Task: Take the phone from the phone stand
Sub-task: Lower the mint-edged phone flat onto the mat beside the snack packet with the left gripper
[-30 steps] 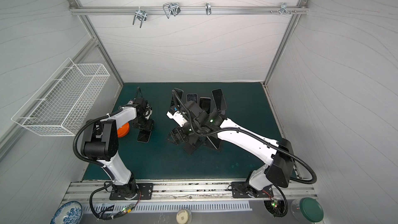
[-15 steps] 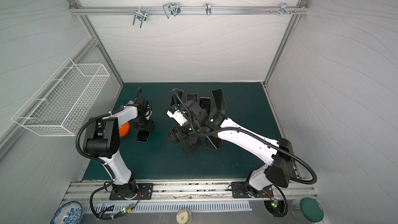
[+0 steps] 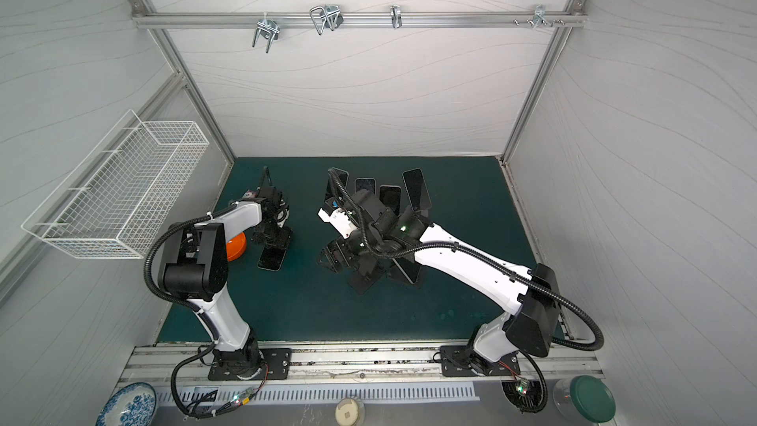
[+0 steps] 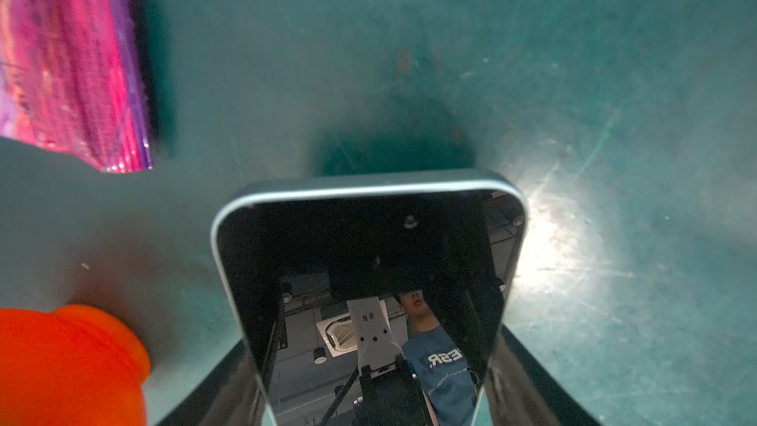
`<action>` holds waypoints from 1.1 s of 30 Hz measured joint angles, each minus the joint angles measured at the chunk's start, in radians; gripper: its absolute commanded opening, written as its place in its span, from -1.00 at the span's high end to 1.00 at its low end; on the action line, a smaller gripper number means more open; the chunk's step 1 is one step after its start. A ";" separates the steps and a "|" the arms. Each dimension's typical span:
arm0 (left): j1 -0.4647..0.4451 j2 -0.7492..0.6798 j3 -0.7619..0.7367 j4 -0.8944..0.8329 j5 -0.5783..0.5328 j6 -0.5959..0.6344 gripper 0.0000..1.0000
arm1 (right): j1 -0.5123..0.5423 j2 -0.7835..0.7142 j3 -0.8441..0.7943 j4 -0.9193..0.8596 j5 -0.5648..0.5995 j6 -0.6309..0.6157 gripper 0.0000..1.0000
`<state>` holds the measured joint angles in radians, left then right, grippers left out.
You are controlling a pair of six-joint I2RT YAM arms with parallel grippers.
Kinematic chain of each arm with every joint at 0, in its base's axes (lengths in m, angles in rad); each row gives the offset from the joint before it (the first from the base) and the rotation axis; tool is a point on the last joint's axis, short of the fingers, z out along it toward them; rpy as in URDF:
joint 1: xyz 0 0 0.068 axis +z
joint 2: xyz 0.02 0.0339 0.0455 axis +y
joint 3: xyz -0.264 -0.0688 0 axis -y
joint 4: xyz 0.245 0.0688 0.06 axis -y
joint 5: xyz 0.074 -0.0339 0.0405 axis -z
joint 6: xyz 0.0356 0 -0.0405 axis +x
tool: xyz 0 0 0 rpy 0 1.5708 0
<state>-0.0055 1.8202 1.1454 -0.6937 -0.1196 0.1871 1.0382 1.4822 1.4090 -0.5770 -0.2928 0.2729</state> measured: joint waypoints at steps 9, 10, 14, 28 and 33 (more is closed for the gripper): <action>0.001 -0.011 -0.017 0.022 0.004 -0.002 -0.55 | 0.000 -0.018 -0.001 0.000 0.005 0.019 -0.66; 0.001 -0.011 -0.018 0.023 0.004 -0.004 -0.56 | 0.000 -0.019 -0.002 0.000 0.006 0.019 -0.66; 0.001 -0.011 -0.018 0.023 0.004 -0.008 -0.57 | 0.000 -0.027 -0.002 0.000 0.008 0.026 -0.65; 0.003 -0.012 -0.018 0.023 0.006 -0.008 -0.58 | 0.001 -0.064 -0.002 -0.015 0.030 0.027 -0.65; 0.003 -0.013 -0.018 0.022 0.007 -0.012 -0.61 | 0.001 -0.076 -0.002 -0.027 0.034 0.026 -0.65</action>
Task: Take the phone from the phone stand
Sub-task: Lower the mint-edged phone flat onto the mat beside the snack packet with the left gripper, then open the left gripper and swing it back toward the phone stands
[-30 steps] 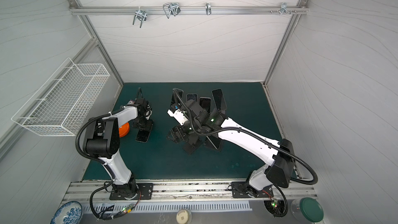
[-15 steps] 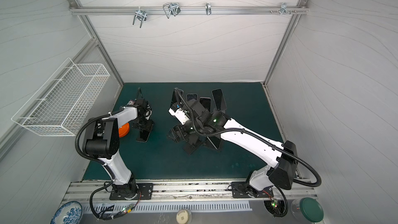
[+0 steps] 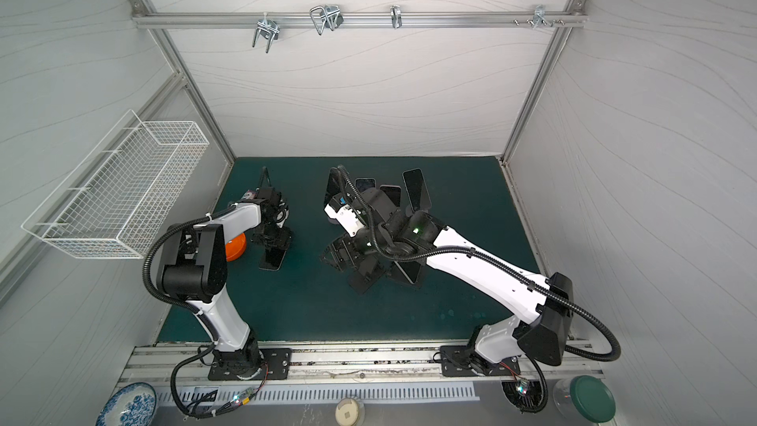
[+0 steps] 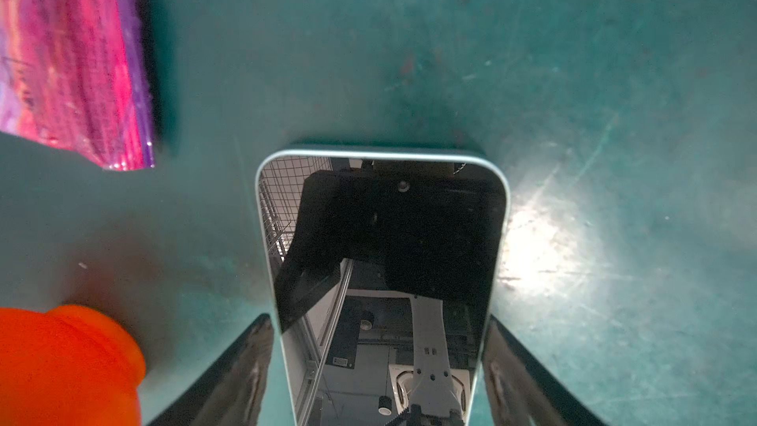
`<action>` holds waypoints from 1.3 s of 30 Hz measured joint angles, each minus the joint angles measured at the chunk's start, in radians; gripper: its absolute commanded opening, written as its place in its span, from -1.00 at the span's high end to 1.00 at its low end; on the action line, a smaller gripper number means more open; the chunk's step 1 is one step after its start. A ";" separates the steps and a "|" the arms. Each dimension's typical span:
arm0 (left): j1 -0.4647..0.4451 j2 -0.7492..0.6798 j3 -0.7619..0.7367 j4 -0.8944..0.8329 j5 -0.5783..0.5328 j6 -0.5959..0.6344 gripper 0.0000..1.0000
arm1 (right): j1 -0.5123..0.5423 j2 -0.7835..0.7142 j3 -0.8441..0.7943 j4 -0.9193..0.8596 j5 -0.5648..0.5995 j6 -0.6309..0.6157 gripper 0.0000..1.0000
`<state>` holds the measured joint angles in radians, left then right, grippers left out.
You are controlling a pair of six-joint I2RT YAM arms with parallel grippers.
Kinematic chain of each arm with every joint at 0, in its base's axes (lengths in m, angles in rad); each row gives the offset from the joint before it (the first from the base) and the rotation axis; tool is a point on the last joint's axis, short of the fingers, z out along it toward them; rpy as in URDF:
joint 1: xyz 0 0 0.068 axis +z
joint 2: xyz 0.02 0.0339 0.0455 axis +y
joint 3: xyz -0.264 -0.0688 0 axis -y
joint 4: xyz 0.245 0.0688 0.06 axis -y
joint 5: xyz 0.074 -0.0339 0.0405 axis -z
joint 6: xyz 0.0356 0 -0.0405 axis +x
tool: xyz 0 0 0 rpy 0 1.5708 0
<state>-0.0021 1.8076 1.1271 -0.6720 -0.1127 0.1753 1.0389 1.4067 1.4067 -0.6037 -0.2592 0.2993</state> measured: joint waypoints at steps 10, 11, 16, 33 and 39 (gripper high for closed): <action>0.004 -0.034 0.013 0.000 0.002 -0.027 -0.74 | 0.000 -0.012 -0.012 -0.004 0.015 0.000 -0.68; 0.004 -0.043 0.019 0.001 0.006 -0.030 -0.75 | 0.000 -0.015 -0.016 -0.005 0.016 0.000 -0.69; 0.004 -0.116 0.024 0.017 0.027 -0.040 -0.77 | 0.007 -0.025 -0.034 -0.002 0.018 0.000 -0.70; -0.269 -0.558 -0.195 0.135 0.069 -0.102 -0.77 | 0.044 -0.078 -0.121 0.091 0.042 0.012 -0.67; -0.348 -0.775 -0.276 0.208 0.121 -0.171 -0.77 | 0.061 -0.097 -0.152 0.137 0.072 0.019 -0.65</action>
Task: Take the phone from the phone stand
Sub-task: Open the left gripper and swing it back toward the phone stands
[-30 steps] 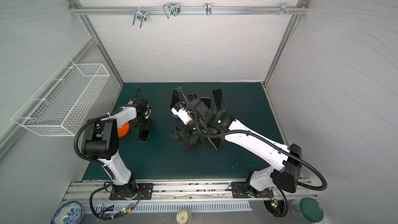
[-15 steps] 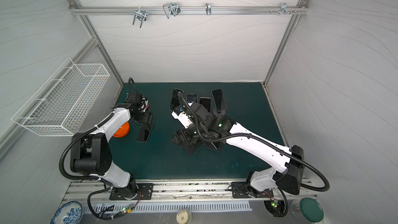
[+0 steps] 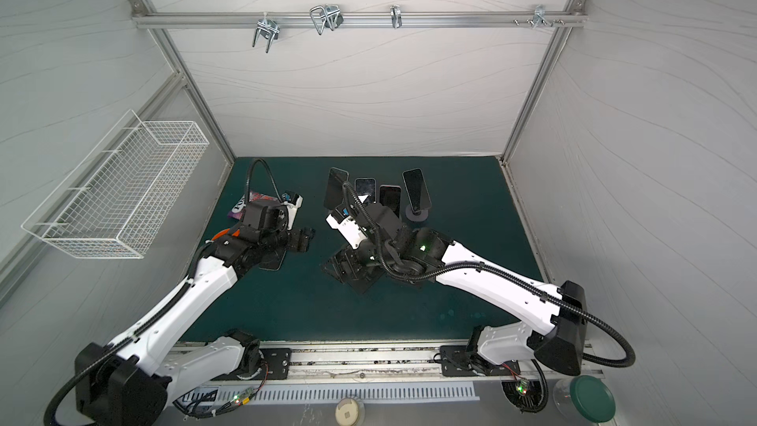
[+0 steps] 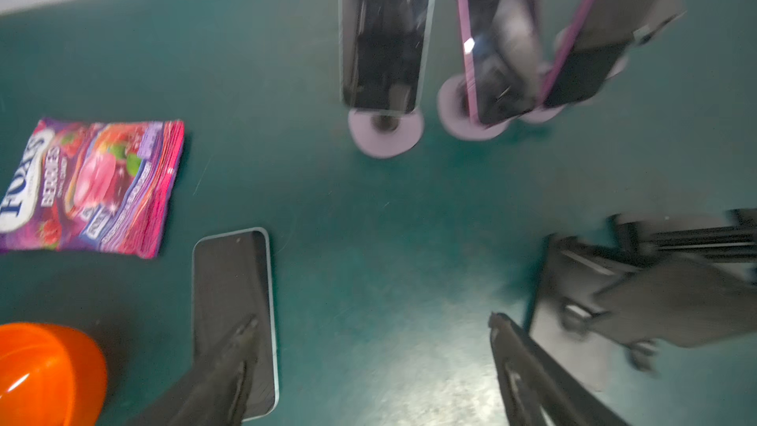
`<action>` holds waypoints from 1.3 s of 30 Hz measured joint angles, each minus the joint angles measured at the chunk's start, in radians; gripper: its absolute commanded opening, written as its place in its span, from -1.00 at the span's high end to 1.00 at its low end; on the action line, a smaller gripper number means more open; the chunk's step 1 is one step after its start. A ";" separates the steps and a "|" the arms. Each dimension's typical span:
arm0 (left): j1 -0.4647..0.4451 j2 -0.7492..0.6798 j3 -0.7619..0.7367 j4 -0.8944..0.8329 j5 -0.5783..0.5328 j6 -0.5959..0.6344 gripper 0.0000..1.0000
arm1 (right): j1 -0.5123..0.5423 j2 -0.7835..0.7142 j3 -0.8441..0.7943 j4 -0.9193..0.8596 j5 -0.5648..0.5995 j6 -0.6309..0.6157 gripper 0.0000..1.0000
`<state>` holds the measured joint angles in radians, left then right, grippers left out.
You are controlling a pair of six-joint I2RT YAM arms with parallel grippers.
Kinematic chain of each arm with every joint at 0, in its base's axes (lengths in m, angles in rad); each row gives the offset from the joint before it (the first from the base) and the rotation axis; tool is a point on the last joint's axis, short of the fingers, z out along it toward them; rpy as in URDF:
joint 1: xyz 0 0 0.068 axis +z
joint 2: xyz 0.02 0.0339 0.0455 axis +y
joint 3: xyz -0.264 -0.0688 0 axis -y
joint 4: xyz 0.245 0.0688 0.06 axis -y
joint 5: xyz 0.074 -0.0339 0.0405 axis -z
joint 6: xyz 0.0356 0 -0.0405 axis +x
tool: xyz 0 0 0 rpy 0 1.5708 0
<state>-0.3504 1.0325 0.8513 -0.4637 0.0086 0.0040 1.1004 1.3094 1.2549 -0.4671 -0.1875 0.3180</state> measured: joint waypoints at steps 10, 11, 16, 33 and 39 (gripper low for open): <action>-0.080 -0.290 -0.189 0.028 0.122 -0.053 -0.78 | 0.000 -0.089 -0.069 0.050 0.093 -0.083 -0.60; -0.081 -0.316 -0.213 0.029 0.139 -0.053 -0.78 | 0.000 -0.103 -0.077 0.053 0.101 -0.106 -0.62; -0.089 -0.452 -0.314 0.044 0.247 -0.037 -0.80 | 0.000 -0.179 -0.130 0.071 0.110 -0.261 -0.72; -0.122 -0.535 -0.285 0.018 0.402 0.043 -0.82 | 0.000 -0.401 -0.284 0.086 0.042 -0.547 -0.81; -0.122 -0.522 -0.271 0.021 0.380 -0.013 -0.79 | 0.000 -0.447 -0.285 0.041 0.109 -0.536 -0.78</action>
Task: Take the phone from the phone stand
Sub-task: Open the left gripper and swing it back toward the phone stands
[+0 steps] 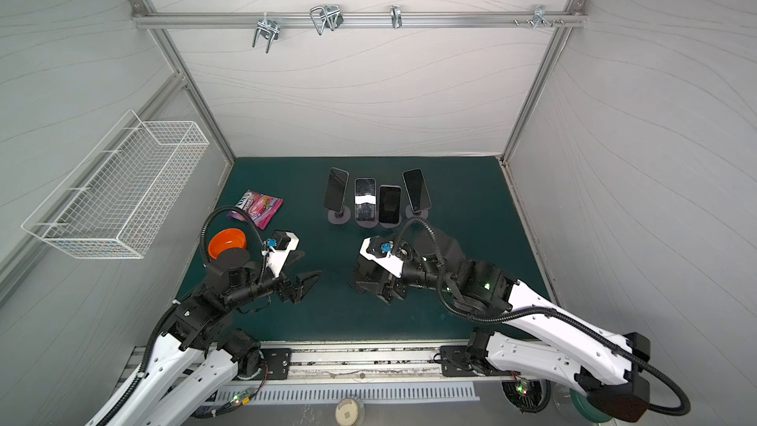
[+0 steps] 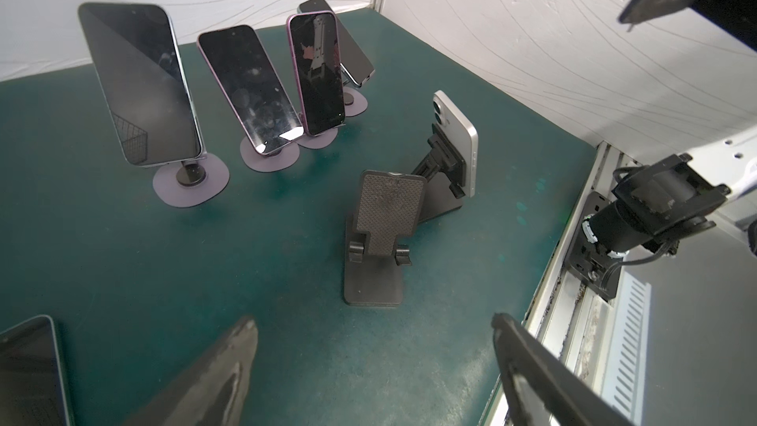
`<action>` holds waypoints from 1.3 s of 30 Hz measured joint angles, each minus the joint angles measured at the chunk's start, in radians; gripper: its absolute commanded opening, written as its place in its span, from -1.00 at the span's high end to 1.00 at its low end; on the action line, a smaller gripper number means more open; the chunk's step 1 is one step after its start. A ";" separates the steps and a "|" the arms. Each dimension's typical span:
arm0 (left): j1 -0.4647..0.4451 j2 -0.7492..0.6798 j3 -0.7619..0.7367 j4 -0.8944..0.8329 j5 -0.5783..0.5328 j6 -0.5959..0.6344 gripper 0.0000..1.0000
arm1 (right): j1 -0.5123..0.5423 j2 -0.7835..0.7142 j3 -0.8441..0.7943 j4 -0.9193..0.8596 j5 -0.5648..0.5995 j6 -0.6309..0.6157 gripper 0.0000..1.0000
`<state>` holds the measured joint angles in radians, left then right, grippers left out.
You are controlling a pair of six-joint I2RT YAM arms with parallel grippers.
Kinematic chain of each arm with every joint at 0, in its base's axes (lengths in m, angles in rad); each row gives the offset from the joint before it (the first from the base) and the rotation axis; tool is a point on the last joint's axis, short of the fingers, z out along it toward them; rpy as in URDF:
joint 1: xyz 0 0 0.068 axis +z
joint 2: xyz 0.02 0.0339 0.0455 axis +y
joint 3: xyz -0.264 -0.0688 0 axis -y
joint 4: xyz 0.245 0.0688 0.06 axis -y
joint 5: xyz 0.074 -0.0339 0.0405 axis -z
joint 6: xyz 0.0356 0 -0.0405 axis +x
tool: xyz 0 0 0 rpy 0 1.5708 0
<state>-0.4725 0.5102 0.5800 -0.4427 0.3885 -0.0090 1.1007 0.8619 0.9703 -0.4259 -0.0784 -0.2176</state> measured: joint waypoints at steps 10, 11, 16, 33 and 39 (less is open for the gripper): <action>-0.094 0.098 0.011 0.032 -0.105 -0.038 -0.80 | -0.025 -0.094 -0.058 -0.099 0.135 0.117 -0.65; -0.108 0.107 0.018 0.032 -0.119 -0.033 -0.80 | -0.037 -0.101 -0.060 -0.107 0.143 0.132 -0.64; -0.173 0.148 0.064 0.028 -0.192 0.003 -0.81 | -0.111 -0.140 -0.068 -0.140 0.148 0.230 -0.63; -0.272 0.394 0.117 0.110 -0.324 0.039 -0.97 | -0.124 -0.087 -0.139 -0.130 0.150 0.367 -0.62; -0.275 0.545 0.151 0.198 -0.296 0.069 -0.98 | -0.124 -0.120 -0.144 -0.103 0.171 0.322 -0.68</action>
<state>-0.7471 1.0550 0.7307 -0.2447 0.0925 0.0605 0.9768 0.7422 0.8265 -0.5285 0.0925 0.1040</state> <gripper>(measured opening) 0.988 0.829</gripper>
